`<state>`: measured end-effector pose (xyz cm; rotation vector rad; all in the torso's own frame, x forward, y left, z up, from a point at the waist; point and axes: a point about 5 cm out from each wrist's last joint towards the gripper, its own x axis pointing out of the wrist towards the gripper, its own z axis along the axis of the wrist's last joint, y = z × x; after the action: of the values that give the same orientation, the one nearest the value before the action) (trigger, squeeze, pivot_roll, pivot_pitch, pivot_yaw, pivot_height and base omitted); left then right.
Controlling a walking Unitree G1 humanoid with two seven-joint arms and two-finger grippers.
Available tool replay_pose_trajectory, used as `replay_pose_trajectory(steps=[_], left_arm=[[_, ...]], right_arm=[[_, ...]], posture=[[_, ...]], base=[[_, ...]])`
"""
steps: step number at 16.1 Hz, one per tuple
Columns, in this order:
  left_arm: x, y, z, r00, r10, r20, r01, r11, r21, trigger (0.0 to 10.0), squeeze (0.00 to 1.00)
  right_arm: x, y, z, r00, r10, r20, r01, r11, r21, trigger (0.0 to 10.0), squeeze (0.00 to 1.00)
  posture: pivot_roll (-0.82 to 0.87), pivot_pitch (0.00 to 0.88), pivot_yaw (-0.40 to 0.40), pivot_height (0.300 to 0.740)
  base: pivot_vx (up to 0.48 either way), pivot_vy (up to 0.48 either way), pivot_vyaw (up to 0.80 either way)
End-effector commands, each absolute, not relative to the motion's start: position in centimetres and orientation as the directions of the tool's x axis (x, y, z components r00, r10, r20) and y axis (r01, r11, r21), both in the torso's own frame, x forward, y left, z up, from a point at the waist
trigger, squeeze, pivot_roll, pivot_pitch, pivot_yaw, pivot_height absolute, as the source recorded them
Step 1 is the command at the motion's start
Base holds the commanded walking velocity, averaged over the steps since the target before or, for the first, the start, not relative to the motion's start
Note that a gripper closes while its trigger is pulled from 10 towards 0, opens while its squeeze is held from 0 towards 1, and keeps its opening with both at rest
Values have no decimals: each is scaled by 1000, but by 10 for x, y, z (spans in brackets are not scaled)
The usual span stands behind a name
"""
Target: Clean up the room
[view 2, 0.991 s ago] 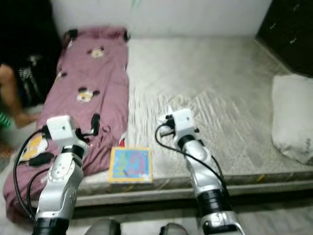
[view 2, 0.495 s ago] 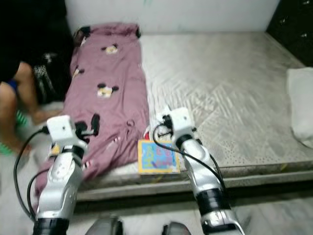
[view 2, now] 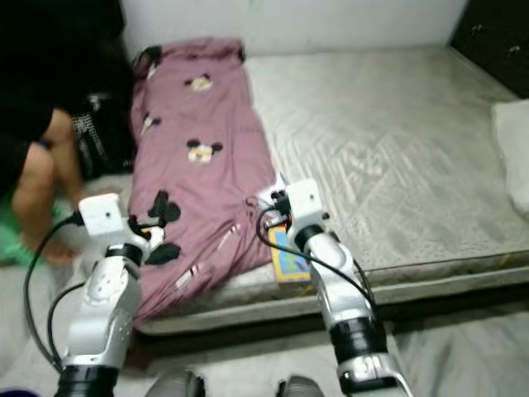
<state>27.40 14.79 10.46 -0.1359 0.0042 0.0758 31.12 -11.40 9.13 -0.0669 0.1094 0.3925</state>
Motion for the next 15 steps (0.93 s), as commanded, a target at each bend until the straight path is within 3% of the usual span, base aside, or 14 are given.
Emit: replay_pose_trajectory(steps=[1, 6, 7, 11, 15], left_arm=[[276, 152, 113, 997, 65, 41, -62, 995, -73, 10000, 0], [277, 156, 129, 990, 109, 94, -107, 994, -31, 10000, 0], [275, 161, 130, 980, 173, 97, -176, 984, 23, 10000, 0], [264, 169, 116, 991, 129, 47, -129, 992, 4, 10000, 0], [270, 157, 111, 994, 111, 21, -110, 993, -44, 10000, 0]], right_arm=[[315, -101, 102, 906, 417, -75, -421, 906, -39, 10000, 0], [321, -91, 113, 887, 461, -39, -462, 885, -58, 10000, 0], [321, -88, 115, 886, 462, -26, -463, 885, -49, 10000, 0], [311, -78, 111, 867, 497, -25, -497, 865, -70, 10000, 0], [315, -83, 109, 859, 509, -43, -511, 857, -64, 10000, 0]], posture=[[-17, 0, -10, 740], [14, 0, -24, 740], [18, 0, -21, 740], [9, 0, -2, 740], [16, 0, -36, 740]], base=[[0, 0, 0], [0, 0, 0], [0, 0, 794], [0, 0, 800], [0, 0, 798]])
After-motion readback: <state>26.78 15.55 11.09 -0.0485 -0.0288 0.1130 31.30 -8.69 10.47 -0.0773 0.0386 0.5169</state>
